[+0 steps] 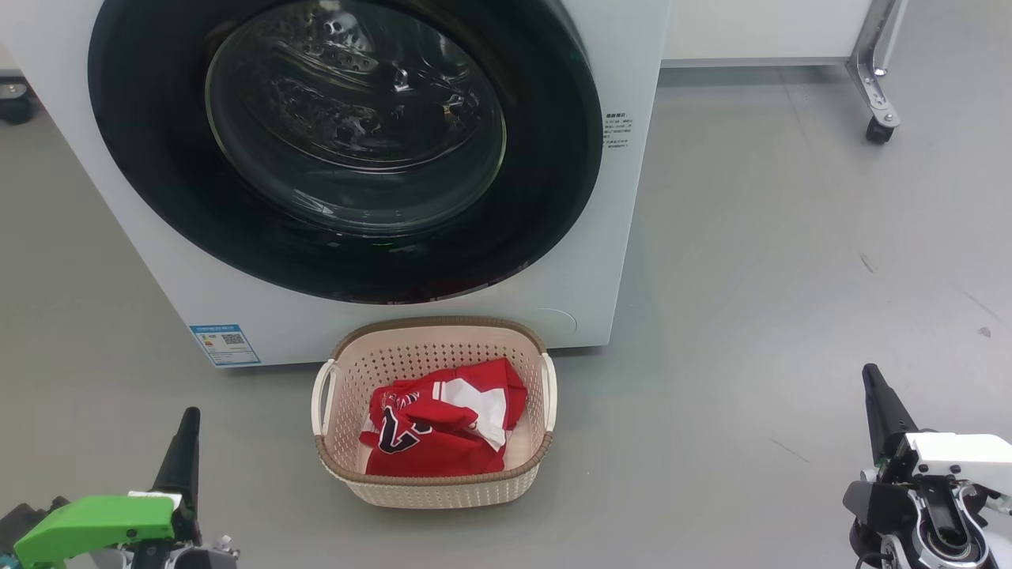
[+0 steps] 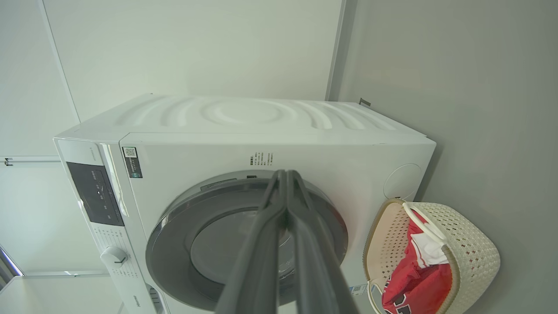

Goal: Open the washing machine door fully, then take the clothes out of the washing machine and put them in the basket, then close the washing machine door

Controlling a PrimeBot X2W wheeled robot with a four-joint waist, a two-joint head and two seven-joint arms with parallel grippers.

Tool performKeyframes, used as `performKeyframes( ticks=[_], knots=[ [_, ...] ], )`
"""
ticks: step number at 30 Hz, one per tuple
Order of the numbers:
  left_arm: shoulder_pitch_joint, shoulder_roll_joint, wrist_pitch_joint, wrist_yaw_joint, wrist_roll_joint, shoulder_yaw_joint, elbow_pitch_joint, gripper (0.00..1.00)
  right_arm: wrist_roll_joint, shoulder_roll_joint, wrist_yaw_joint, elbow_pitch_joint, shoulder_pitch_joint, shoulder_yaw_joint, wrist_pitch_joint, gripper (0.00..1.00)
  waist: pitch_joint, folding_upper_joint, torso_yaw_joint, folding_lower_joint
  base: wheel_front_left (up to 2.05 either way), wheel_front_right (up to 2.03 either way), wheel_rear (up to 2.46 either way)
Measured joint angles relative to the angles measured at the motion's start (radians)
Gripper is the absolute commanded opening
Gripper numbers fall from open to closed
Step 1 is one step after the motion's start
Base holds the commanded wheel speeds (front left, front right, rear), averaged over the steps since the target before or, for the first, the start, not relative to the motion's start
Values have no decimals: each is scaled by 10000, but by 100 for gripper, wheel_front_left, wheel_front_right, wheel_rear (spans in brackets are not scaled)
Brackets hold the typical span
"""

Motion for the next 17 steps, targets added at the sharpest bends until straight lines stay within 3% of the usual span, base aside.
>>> performKeyframes(
  ticks=[17],
  knots=[
    [-6, -19, 71, 0, 2, 25, 6, 0, 0, 13, 0, 4, -8, -17, 0, 0, 0, 0, 0, 0, 0, 0, 0]
  ],
)
